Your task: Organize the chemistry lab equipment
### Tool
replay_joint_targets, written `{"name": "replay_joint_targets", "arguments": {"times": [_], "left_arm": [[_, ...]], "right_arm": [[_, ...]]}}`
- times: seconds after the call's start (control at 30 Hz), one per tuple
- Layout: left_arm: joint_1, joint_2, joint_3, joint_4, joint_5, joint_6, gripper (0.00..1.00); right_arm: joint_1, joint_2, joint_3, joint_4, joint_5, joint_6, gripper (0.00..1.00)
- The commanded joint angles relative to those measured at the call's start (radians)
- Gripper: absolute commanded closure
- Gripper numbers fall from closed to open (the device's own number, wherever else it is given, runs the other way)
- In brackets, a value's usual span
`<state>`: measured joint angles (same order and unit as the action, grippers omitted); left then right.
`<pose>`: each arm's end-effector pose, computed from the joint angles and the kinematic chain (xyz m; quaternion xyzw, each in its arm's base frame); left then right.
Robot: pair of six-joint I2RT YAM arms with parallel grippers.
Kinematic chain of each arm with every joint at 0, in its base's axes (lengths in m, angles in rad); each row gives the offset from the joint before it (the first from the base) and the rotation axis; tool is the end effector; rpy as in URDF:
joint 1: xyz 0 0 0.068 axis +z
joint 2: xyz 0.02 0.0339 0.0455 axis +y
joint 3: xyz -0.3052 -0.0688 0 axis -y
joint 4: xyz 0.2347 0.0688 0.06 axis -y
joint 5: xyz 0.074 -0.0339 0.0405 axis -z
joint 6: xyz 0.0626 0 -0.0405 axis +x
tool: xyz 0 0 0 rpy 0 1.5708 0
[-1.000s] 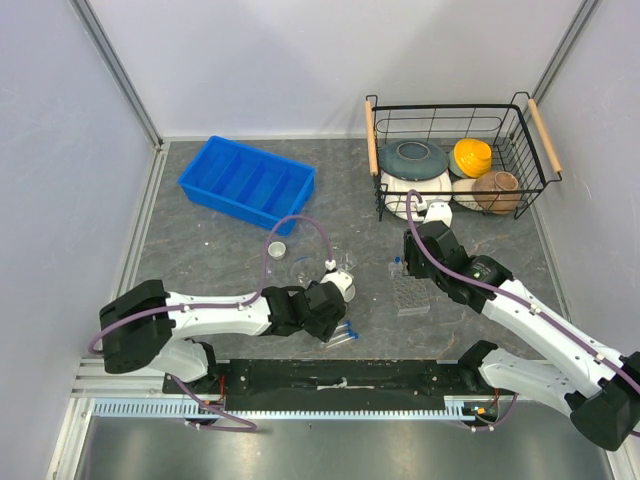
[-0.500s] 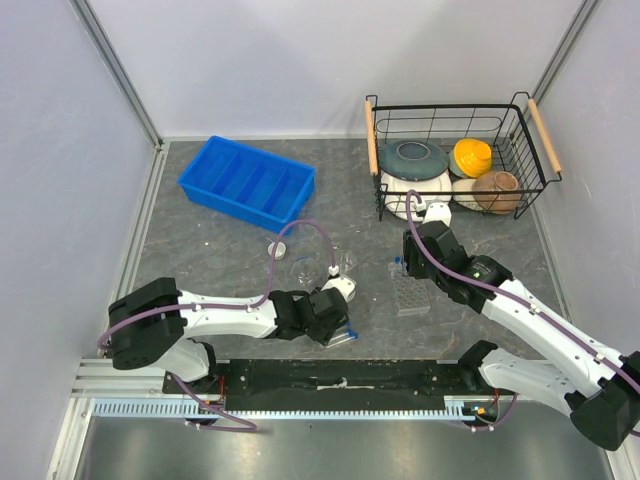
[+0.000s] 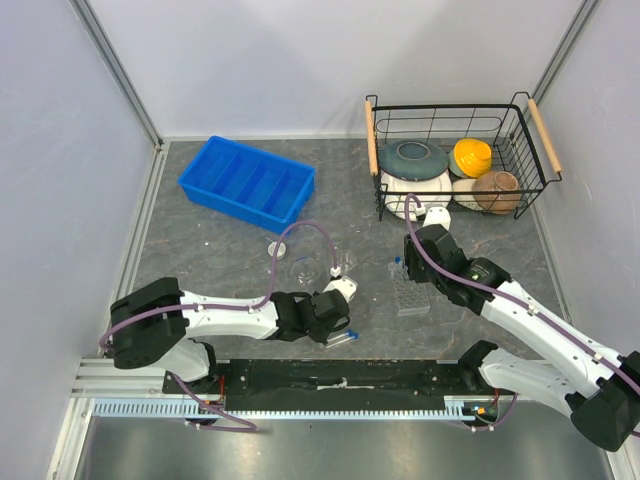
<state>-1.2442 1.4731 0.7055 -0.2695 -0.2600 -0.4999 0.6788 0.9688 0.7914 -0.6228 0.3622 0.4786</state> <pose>0.1016 -0.2498 0.1816 0.3159 0.9034 -0.1198 0.2639 0.1549 0.0964 0.2876 -0.0237 0.9137 0.0625 0.4008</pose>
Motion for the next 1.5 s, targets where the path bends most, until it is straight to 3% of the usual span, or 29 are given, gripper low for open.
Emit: {"name": "replay_joint_targets", "arguments": {"times": [0.0, 0.3, 0.5, 0.77, 0.9, 1.13, 1.47], "left_arm": [[-0.02, -0.025, 0.021, -0.022, 0.001, 0.02, 0.98], [-0.055, -0.134, 0.186, -0.236, -0.033, 0.121, 0.98], [-0.055, -0.232, 0.252, -0.28, 0.112, 0.176, 0.98], [-0.04, -0.388, 0.167, -0.061, 0.454, 0.238, 0.98], [-0.024, -0.408, 0.143, 0.038, 0.618, 0.244, 0.98], [0.028, -0.445, 0.081, 0.183, 0.806, 0.245, 0.98], [0.173, -0.465, 0.012, 0.377, 1.031, 0.186, 0.98]], "right_arm": [[0.001, -0.025, 0.0, 0.012, -0.005, 0.017, 0.51], [0.002, -0.051, 0.02, 0.011, -0.094, 0.011, 0.51], [0.004, -0.119, 0.032, 0.02, -0.308, -0.015, 0.51], [0.001, -0.281, 0.048, 0.034, -0.678, 0.021, 0.49], [0.002, -0.305, 0.046, 0.055, -0.781, 0.049, 0.49], [0.002, -0.349, 0.002, 0.143, -0.908, 0.12, 0.48], [0.002, -0.393, -0.014, 0.143, -0.957, 0.146, 0.47]]}}
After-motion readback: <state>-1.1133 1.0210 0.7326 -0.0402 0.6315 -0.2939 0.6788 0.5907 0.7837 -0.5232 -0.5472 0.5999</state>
